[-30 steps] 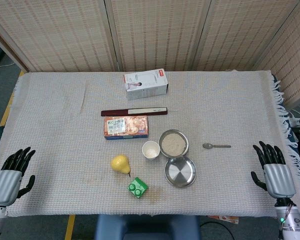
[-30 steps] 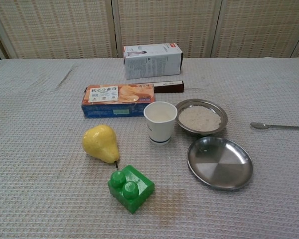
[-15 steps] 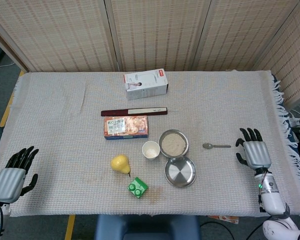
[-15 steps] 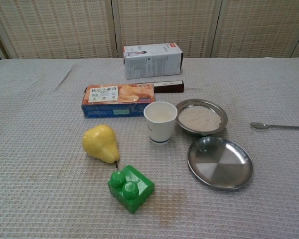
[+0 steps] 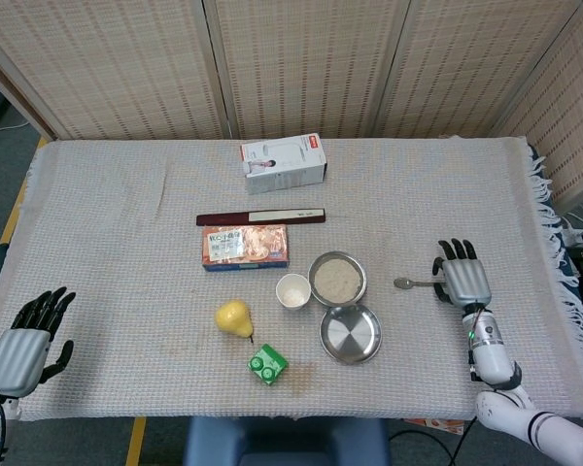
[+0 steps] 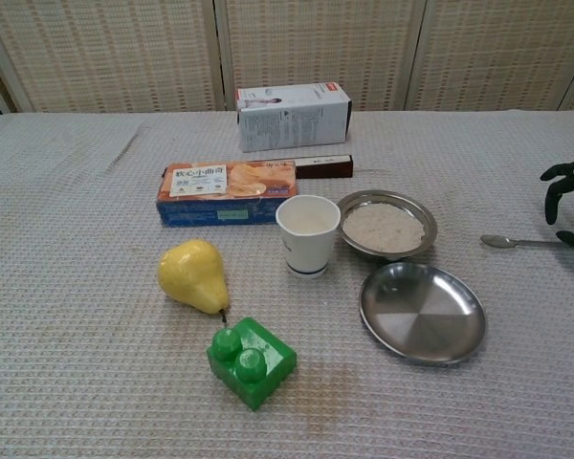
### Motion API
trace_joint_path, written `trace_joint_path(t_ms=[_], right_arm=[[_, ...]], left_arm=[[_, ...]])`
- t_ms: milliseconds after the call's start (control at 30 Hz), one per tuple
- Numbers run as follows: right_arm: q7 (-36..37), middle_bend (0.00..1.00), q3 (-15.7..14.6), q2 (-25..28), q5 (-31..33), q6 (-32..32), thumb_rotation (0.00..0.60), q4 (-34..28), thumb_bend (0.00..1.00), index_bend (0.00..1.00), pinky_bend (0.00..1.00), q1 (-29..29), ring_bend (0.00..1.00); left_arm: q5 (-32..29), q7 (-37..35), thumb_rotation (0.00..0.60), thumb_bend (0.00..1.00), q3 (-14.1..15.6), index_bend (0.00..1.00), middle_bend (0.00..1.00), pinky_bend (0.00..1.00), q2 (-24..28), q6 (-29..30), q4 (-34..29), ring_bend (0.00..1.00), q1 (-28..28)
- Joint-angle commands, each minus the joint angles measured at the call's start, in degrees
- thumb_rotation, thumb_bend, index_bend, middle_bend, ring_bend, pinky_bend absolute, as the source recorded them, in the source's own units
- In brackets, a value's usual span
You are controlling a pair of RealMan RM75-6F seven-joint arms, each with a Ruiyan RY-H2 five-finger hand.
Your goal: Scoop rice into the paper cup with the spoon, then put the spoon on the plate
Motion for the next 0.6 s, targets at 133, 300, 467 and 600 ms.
trace_joint_path(t_ms=[133, 300, 467, 600], right_arm=[[-0.7, 0.1, -0.3, -1.5, 0.5, -1.3, 0.6, 0.9, 0.32, 0.47, 0.0, 1.1, 0.0], [-1.1, 0.1, -0.7, -2.3, 0.7, -1.5, 0.6, 1.5, 0.32, 0.47, 0.0, 1.4, 0.0], [-1.2, 0.1, -0.8, -2.3, 0.9, -1.5, 0.6, 1.5, 0.32, 0.47, 0.0, 1.5, 0.0], [-1.3, 0.1, -0.8, -2.5, 1.3, -1.7, 0.6, 1.7, 0.33, 0.47, 0.0, 1.6, 0.0]], left_arm=[[-0.2, -0.5, 0.6, 0.48, 0.0, 0.0, 0.0, 0.12, 0.1, -0.1, 0.2, 0.0, 0.0], [-0.4, -0.6, 0.6, 0.48, 0.0, 0.0, 0.0, 0.12, 0.2, -0.4, 0.2, 0.0, -0.1], [-0.7, -0.6, 0.6, 0.48, 0.0, 0.0, 0.0, 0.12, 0.2, -0.6, 0.3, 0.0, -0.2], [-0.7, -0.4, 0.6, 0.48, 0.0, 0.0, 0.0, 0.12, 0.2, -1.0, 0.3, 0.0, -0.3]])
